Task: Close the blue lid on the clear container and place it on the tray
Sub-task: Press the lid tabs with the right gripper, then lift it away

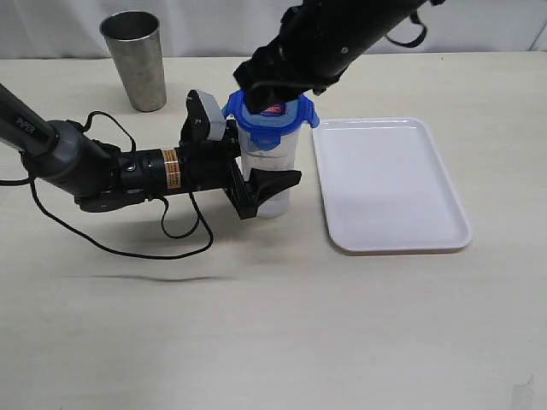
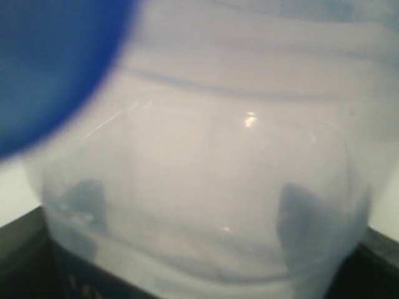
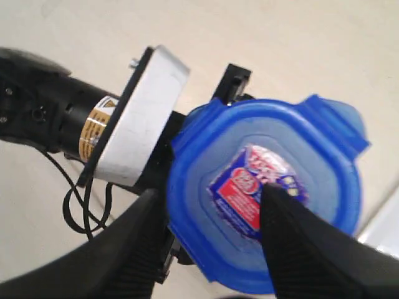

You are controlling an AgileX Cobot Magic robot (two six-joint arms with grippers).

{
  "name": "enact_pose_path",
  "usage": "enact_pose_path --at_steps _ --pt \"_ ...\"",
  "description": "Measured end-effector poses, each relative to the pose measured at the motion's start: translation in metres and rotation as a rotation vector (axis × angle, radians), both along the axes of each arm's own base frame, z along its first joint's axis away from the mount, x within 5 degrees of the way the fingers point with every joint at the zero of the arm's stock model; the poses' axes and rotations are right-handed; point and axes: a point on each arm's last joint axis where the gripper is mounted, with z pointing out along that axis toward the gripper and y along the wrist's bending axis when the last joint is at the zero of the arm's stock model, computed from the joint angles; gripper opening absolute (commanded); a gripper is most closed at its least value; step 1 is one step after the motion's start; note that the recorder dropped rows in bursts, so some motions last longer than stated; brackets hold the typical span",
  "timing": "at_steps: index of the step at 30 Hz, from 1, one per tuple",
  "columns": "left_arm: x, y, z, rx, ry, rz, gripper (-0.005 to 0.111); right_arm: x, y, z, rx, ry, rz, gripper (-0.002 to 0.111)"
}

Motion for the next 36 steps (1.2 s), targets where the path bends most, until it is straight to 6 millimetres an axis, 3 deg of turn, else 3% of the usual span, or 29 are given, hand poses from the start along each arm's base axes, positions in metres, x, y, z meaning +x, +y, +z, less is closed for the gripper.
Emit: enact_pose_path --at_steps 5,9,15,24,30,36 --pt "0.000 0.000 0.000 0.001 0.000 -0.002 0.000 -0.004 -0.024 0.025 0.037 0.009 -0.096 0.046" --pt "0.000 0.000 0.000 0.000 0.001 -0.002 0.000 -0.006 -0.036 0.029 0.038 0.046 -0.134 0.046" --pt "0.000 0.000 0.000 -0.001 0.001 -0.003 0.000 -0.011 -0.039 0.013 0.018 0.120 -0.159 0.046" --pt "0.000 0.000 0.000 -0.001 0.001 -0.003 0.000 -0.001 -0.058 -0.003 0.028 0.134 -0.269 0.046" --pt "0.000 0.000 0.000 -0.001 0.001 -0.003 0.000 0.009 -0.047 -0.024 0.115 0.221 -0.276 0.046" --pt "0.000 0.000 0.000 -0.002 0.005 -0.002 0.000 0.014 -0.045 -0.032 0.132 0.222 -0.294 0.046"
